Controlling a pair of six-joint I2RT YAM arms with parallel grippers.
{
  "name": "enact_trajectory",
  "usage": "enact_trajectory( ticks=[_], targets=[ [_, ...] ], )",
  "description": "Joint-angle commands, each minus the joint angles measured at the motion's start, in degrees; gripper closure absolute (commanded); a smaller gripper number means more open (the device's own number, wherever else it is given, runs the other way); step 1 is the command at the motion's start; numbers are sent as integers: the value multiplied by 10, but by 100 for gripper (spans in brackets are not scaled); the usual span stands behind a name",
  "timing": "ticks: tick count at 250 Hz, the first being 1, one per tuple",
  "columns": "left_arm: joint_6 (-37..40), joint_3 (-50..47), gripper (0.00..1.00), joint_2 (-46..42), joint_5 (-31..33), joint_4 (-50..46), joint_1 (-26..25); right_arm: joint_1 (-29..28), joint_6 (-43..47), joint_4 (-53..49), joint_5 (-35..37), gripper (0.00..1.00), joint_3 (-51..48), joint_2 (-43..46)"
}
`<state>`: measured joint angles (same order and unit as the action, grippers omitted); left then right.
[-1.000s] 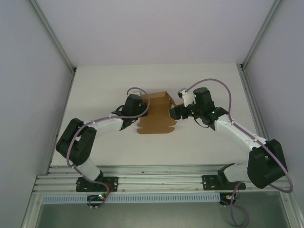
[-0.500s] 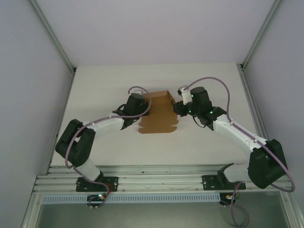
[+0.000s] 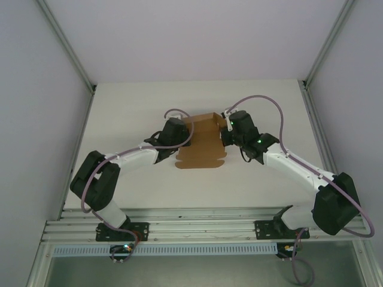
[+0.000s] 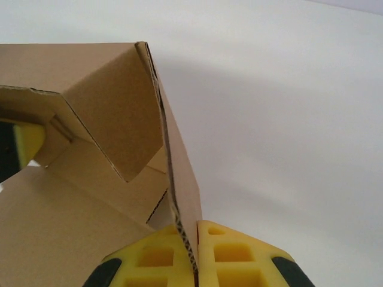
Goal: Assemble paper box
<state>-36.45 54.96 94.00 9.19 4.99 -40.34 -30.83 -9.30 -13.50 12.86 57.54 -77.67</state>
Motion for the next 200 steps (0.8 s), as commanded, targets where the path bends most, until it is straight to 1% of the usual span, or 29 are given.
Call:
enact_trajectory(
  ticks=[1, 10, 34, 62, 75, 89, 103, 115, 130, 142, 158, 173, 179, 189, 200],
  targets=[
    [-12, 22, 100, -21, 31, -29, -4, -13, -50, -44, 135, 99, 32, -14],
    [-13, 24, 100, -22, 36, -33, -5, -18, -61, -59, 168, 100, 40, -20],
    [-18, 33, 100, -22, 55, -55, -8, -31, -70, -100, 223, 100, 68, -50],
    [-26, 39, 100, -22, 69, -75, -9, -59, -61, -115, 291, 100, 86, -76],
    [-27, 40, 100, -23, 67, -77, -8, -69, -55, -116, 308, 100, 93, -87],
    [-27, 41, 100, -24, 62, -76, -9, -71, -51, -117, 306, 100, 99, -96],
    [-26, 40, 100, -24, 55, -71, -10, -72, -28, -98, 285, 100, 95, -100],
    [-27, 40, 100, -25, 52, -67, -9, -73, -9, -71, 246, 100, 84, -97],
    [-27, 38, 100, -25, 50, -64, -9, -73, 5, -38, 181, 94, 68, -87],
    [-26, 38, 100, -25, 51, -63, -9, -73, 12, -14, 129, 86, 55, -76],
    [-24, 38, 100, -26, 49, -62, -8, -71, 19, 2, 67, 83, 46, -63],
    [-23, 35, 100, -27, 48, -59, -7, -70, 24, 7, 24, 75, 43, -52],
    [-22, 34, 100, -27, 46, -58, -6, -69, 25, 7, 7, 71, 43, -48],
    [-21, 30, 100, -28, 41, -53, -4, -67, 30, 7, -19, 59, 40, -39],
    [-21, 27, 100, -30, 37, -48, -2, -65, 31, 7, -41, 53, 38, -31]
  ],
)
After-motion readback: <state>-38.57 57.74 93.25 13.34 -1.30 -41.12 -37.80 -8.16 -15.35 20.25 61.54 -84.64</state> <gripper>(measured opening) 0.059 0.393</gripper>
